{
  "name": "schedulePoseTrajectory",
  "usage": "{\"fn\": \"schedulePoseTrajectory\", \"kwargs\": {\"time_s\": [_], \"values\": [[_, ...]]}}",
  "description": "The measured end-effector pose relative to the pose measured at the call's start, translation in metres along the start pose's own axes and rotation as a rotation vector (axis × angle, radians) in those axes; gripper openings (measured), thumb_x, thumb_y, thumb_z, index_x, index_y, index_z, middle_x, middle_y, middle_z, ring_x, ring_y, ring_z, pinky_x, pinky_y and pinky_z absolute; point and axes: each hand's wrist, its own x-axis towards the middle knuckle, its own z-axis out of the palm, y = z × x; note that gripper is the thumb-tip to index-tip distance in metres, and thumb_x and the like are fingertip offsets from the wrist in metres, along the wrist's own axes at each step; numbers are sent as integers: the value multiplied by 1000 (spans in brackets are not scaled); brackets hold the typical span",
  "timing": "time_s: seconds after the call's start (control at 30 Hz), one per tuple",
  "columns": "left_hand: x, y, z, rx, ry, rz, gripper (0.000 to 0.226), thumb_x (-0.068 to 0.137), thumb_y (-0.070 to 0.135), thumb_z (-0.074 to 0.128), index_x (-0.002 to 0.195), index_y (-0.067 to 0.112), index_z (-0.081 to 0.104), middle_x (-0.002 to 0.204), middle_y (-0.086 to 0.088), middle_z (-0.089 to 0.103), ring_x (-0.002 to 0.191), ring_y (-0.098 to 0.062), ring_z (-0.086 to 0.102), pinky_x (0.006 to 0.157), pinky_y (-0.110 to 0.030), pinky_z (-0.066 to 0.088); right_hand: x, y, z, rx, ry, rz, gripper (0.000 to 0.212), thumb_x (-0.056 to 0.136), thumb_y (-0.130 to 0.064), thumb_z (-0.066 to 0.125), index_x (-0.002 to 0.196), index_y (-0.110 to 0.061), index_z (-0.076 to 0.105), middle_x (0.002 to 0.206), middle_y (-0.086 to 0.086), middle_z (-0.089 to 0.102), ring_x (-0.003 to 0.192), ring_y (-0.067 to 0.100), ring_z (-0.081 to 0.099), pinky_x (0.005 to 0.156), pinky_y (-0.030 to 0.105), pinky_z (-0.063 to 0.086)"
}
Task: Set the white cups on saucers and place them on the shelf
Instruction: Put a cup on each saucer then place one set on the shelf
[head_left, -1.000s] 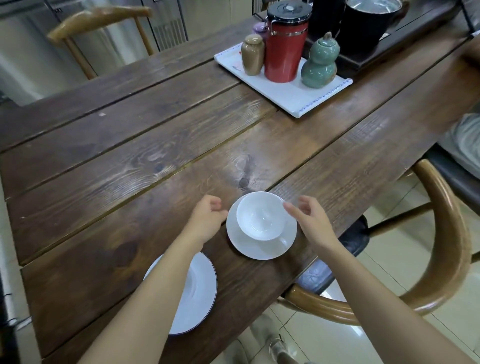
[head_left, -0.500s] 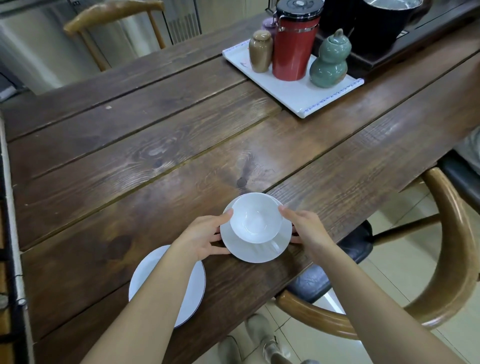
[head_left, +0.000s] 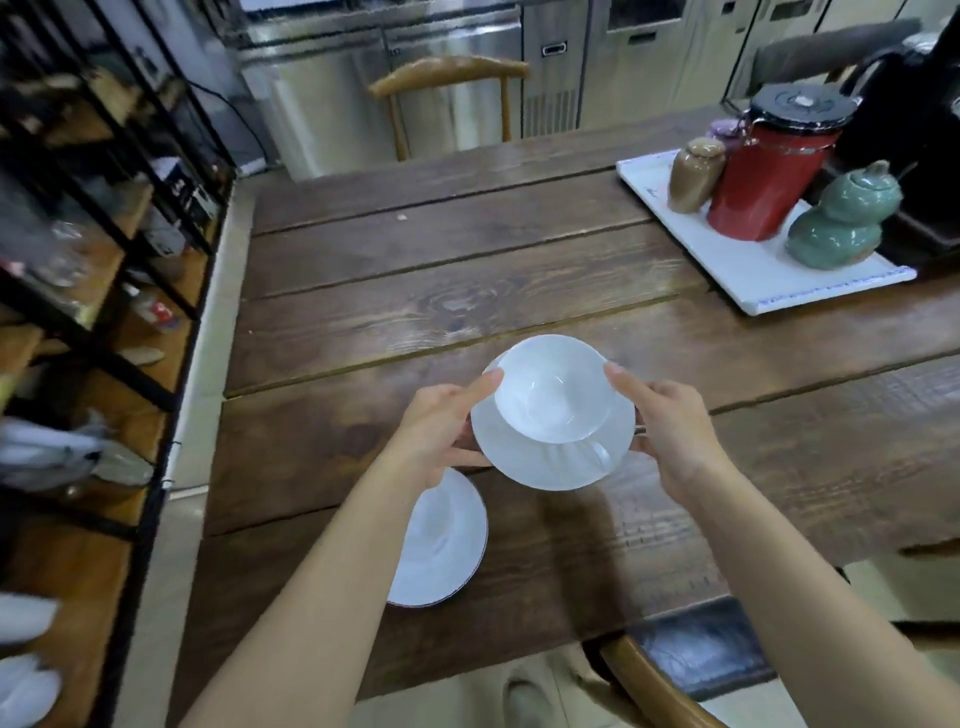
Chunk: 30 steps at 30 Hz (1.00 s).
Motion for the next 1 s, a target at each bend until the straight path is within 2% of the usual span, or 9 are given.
{"fn": "schedulePoseTrajectory", "kwargs": {"time_s": [0.2,0.33,0.4,0.53,0.63,0.73,0.8,0.9,1.0], "values": [[-59,-5,-80,-134,232,97,35,78,47,69,93,16,67,99,-3,69,90,-22,64,65,-39,58,-31,-26,77,-62,-189,-92,50,76,-52,67,101,-8,64,101,8,70,96,27,64,90,49,53],[-120,-37,-142,-261,395,91,39,78,45,70,94,10,66,103,-4,67,95,-21,62,60,-38,56,-76,-27,142,-68,-386,-110,74,68,-53,72,106,10,60,89,20,67,78,28,59,75,45,50],[-160,-59,-172,-323,478,89,32,78,45,70,88,15,67,99,-3,69,93,-23,64,60,-38,56,-110,-23,176,-84,-490,-125,78,67,-53,73,108,12,58,96,27,68,79,34,60,75,45,48],[-251,-107,-230,-428,686,94,36,81,43,69,95,9,69,91,-7,72,74,-21,67,51,-34,58,-192,-6,247,-107,-695,-119,65,74,-46,72,109,8,62,106,24,69,100,40,65,86,46,50],[-324,-150,-268,-489,856,63,42,82,45,66,100,8,69,91,-7,72,78,-22,66,57,-36,60,-261,12,297,-168,-841,-114,45,78,-43,70,97,-2,67,98,16,71,91,34,66,75,42,52],[-399,-194,-298,-536,1042,71,40,81,47,66,85,7,71,73,-5,72,63,-18,68,51,-35,60,-339,34,345,-207,-1009,-123,28,82,-39,68,75,-12,63,81,10,68,71,25,63,58,33,49],[-448,-220,-313,-560,1190,78,38,81,46,67,70,9,67,58,-3,67,47,-14,62,43,-32,55,-391,48,373,-224,-1096,-129,26,84,-36,67,71,-15,57,77,6,64,69,23,60,57,32,46],[-515,-255,-333,-610,1372,89,32,80,44,68,69,14,67,59,2,67,56,-13,63,54,-37,60,-466,68,412,-273,-1252,-117,34,77,-44,71,77,-16,54,91,7,63,84,29,60,63,35,48],[-574,-287,-348,-681,1517,59,35,81,45,67,70,12,64,69,0,67,64,-14,63,52,-35,59,-532,88,446,-361,-1402,-117,41,71,-51,73,84,-15,59,96,5,64,95,29,60,71,40,53]]}}
